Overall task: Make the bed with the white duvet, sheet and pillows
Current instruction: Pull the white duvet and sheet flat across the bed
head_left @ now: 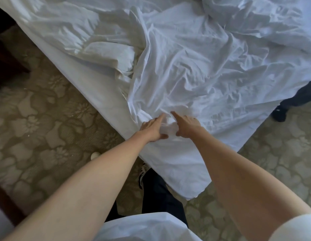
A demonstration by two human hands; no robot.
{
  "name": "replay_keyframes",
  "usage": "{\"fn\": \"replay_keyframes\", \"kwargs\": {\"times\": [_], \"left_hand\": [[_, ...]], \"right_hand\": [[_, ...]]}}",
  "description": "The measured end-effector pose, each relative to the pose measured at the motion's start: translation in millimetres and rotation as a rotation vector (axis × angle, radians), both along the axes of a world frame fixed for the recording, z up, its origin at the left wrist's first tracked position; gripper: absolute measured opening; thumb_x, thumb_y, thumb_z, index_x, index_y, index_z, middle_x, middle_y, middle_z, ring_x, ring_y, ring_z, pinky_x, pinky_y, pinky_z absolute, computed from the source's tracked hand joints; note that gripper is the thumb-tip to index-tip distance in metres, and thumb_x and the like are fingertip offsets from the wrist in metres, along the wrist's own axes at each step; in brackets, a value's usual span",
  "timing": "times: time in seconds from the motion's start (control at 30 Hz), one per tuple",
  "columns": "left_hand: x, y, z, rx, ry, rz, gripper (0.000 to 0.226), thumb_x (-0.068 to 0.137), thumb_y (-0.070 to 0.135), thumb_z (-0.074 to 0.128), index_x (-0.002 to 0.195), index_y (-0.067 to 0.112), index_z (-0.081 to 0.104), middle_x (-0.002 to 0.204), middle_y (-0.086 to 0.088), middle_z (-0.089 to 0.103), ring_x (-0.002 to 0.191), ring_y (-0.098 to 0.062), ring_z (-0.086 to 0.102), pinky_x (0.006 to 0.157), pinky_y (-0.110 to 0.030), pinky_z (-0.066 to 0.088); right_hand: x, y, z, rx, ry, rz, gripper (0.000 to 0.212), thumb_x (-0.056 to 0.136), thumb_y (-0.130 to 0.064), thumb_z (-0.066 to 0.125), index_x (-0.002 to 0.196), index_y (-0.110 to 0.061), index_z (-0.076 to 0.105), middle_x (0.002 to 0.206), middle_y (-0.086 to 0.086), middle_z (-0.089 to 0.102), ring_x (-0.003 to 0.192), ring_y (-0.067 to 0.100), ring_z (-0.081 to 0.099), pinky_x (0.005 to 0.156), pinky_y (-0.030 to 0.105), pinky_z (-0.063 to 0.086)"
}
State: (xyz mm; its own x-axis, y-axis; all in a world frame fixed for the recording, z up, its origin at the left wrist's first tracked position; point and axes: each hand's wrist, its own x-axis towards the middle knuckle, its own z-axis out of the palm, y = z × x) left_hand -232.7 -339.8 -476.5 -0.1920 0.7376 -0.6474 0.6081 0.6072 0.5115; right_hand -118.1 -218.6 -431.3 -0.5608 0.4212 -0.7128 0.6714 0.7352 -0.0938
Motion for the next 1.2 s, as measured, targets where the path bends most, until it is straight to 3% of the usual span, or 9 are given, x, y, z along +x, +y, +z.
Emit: {"fn": "replay_keyframes", "kwargs": {"times": [0.1,0.27,0.43,0.57,0.67,0.8,1.0,1.13,1.2], "left_hand": [[14,1,0,-0.002,0.062,-0.084,0.096,0.08,0.048,0.072,0.154,0.03,0.013,0.153,-0.002,0.033,0.142,-0.026,0.027,0.111,-0.045,0.022],[37,9,-14,-0.054,0.233,-0.185,0.113,0.069,0.066,0.07,0.154,0.027,0.006,0.15,-0.001,0.034,0.142,-0.023,0.027,0.115,-0.055,0.004],[53,11,-12,0.084,0.332,0.072,0.033,0.093,0.042,0.054,0.123,0.026,0.052,0.11,-0.001,0.069,0.112,-0.024,0.059,0.105,-0.043,0.02],[33,-2,23,0.084,0.103,0.155,0.03,0.09,0.041,0.059,0.112,0.021,0.062,0.11,-0.008,0.067,0.105,-0.032,0.059,0.09,-0.037,0.043],[14,-5,65,0.11,-0.1,0.208,0.032,0.087,0.042,0.065,0.11,0.019,0.064,0.104,-0.001,0.067,0.094,-0.024,0.062,0.084,-0.038,0.051],[12,-16,107,0.127,-0.225,0.204,0.039,0.078,0.054,0.063,0.101,0.023,0.065,0.1,-0.003,0.07,0.092,-0.024,0.065,0.083,-0.043,0.054],[39,-41,160,0.263,-0.32,0.21,0.024,0.093,0.036,0.063,0.097,0.013,0.069,0.092,-0.008,0.07,0.089,-0.026,0.066,0.076,-0.034,0.049],[64,-47,191,0.329,-0.347,0.225,0.068,0.074,0.071,0.063,0.096,0.007,0.072,0.094,-0.016,0.072,0.087,-0.027,0.068,0.075,-0.037,0.049],[80,-52,206,0.306,-0.34,0.23,0.064,0.08,0.069,0.06,0.084,0.006,0.067,0.08,-0.012,0.067,0.076,-0.023,0.062,0.069,-0.031,0.043]], "right_hand": [[8,0,-1,0.002,-0.003,0.015,0.059,0.093,-0.016,0.059,0.146,-0.022,0.034,0.137,0.013,0.051,0.125,0.032,0.049,0.097,0.04,0.041],[21,1,9,0.046,0.107,0.005,0.047,0.096,-0.015,0.051,0.141,-0.022,0.042,0.134,0.012,0.054,0.119,0.033,0.053,0.093,0.038,0.041],[41,1,18,0.076,0.279,0.01,0.041,0.095,-0.018,0.053,0.135,-0.024,0.046,0.125,0.011,0.059,0.11,0.033,0.055,0.085,0.034,0.036],[43,6,35,-0.037,0.248,0.195,0.084,0.079,-0.034,0.075,0.15,-0.027,0.031,0.15,0.002,0.035,0.141,0.026,0.028,0.108,0.039,0.027],[29,1,55,0.017,0.254,0.242,0.104,0.07,-0.047,0.081,0.153,-0.03,0.022,0.161,0.001,0.019,0.149,0.021,0.013,0.12,0.044,0.011],[20,-5,90,-0.041,0.207,0.167,0.09,0.076,-0.055,0.074,0.15,-0.038,0.025,0.136,0.009,0.055,0.124,0.033,0.05,0.098,0.039,0.038],[45,-11,154,-0.157,0.247,0.134,0.039,0.078,-0.054,0.073,0.104,-0.025,0.069,0.094,0.001,0.07,0.091,0.021,0.063,0.074,0.031,0.043],[76,-19,192,-0.256,0.296,-0.014,0.05,0.067,-0.059,0.077,0.089,-0.015,0.074,0.077,0.007,0.068,0.07,0.012,0.06,0.063,0.027,0.042],[92,-26,206,-0.255,0.273,-0.04,0.049,0.069,-0.061,0.076,0.082,-0.015,0.07,0.071,0.001,0.062,0.067,0.013,0.058,0.062,0.027,0.04]]}}
